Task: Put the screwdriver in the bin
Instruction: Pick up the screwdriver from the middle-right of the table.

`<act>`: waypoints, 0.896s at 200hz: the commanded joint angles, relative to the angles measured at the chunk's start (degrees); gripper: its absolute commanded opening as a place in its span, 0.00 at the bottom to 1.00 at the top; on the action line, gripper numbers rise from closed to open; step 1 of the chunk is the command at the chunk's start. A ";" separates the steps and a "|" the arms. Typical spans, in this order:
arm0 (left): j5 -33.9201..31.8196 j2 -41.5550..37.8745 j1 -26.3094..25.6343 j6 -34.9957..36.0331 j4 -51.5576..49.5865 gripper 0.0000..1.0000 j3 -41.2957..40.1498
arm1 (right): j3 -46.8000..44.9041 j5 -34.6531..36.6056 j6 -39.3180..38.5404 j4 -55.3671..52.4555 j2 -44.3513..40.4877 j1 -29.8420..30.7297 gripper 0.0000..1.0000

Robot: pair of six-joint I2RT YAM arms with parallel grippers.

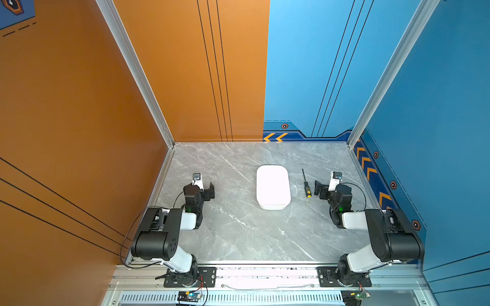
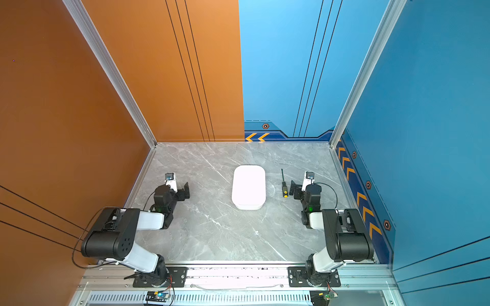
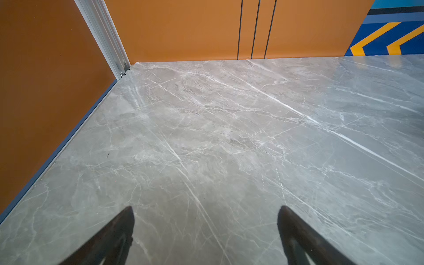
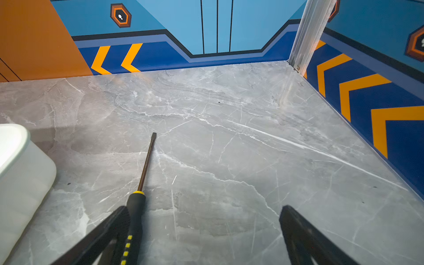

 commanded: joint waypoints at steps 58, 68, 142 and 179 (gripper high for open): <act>-1.22 0.54 -0.23 0.35 -0.06 0.98 0.75 | 0.17 0.37 -0.21 0.67 0.54 -0.09 1.00; -1.24 0.41 -0.23 0.32 -0.06 0.98 0.78 | 0.04 0.56 -0.28 0.91 0.46 -0.03 1.00; -1.61 -5.85 -1.16 1.59 -11.41 0.98 4.37 | 7.96 1.06 -0.26 -17.06 -4.81 0.08 1.00; 3.62 -15.96 -2.02 -3.59 -31.45 0.98 14.26 | 27.22 -5.93 2.05 -49.04 -6.67 0.75 1.00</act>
